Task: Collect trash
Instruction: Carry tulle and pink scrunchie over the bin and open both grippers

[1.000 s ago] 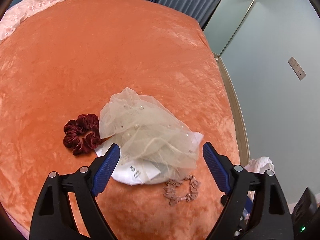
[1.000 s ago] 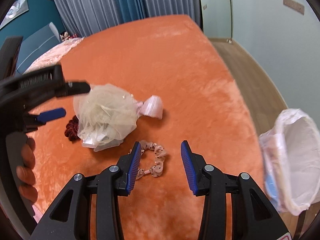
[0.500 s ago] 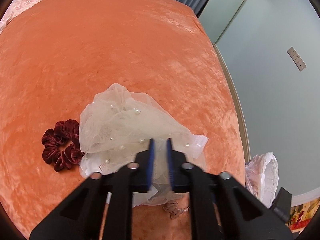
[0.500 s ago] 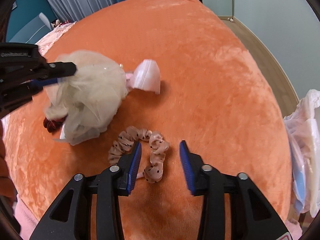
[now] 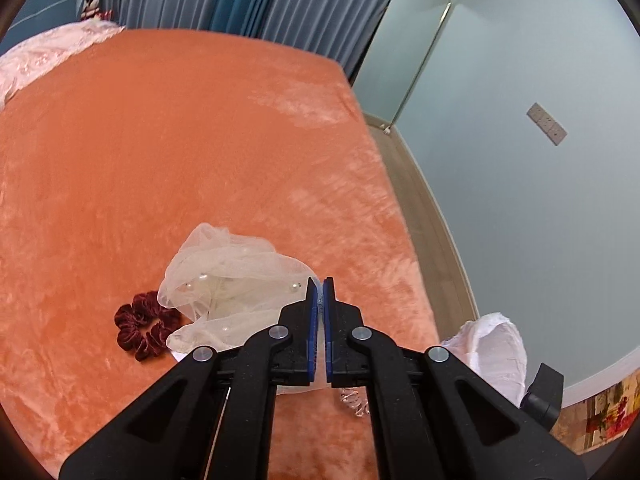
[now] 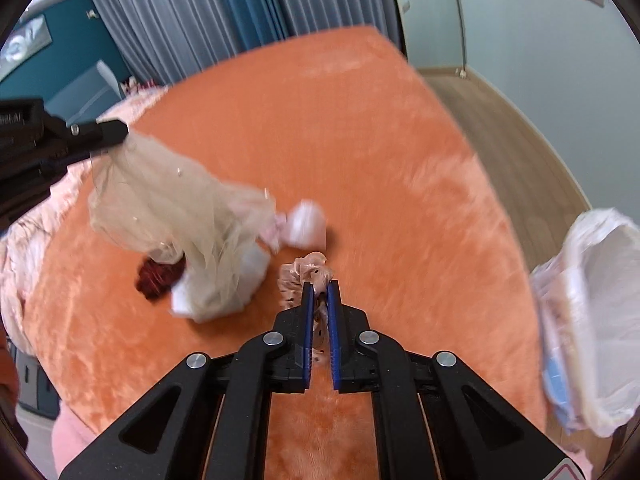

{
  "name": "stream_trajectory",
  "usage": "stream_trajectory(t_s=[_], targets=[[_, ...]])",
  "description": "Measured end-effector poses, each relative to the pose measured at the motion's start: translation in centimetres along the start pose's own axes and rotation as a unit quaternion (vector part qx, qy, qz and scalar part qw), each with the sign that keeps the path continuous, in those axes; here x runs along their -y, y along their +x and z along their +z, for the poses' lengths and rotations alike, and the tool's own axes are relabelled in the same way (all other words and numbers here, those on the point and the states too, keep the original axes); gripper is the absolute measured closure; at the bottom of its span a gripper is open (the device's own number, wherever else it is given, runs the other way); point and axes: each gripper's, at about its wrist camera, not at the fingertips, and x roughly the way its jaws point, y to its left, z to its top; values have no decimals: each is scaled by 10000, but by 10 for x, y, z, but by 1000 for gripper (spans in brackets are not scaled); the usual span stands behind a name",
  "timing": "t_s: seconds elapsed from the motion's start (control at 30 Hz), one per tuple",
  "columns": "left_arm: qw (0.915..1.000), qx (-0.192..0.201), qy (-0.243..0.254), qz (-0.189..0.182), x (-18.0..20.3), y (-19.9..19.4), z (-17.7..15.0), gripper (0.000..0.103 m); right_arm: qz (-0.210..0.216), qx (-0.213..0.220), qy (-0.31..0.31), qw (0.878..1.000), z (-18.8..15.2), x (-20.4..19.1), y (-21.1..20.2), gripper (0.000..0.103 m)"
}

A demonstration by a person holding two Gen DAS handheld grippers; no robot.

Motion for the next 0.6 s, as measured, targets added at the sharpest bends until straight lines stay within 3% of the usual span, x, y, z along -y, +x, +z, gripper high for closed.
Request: stream_trajectory(t_s=[0.3,0.6], targets=[[9969,434,496,-424,74,-55,15,101,-137,889,202,9957,30,35,-86,97],[9876,549,1108,-963,171,-78,8,101,-506,1494,795,9843,31,107,-153,97]])
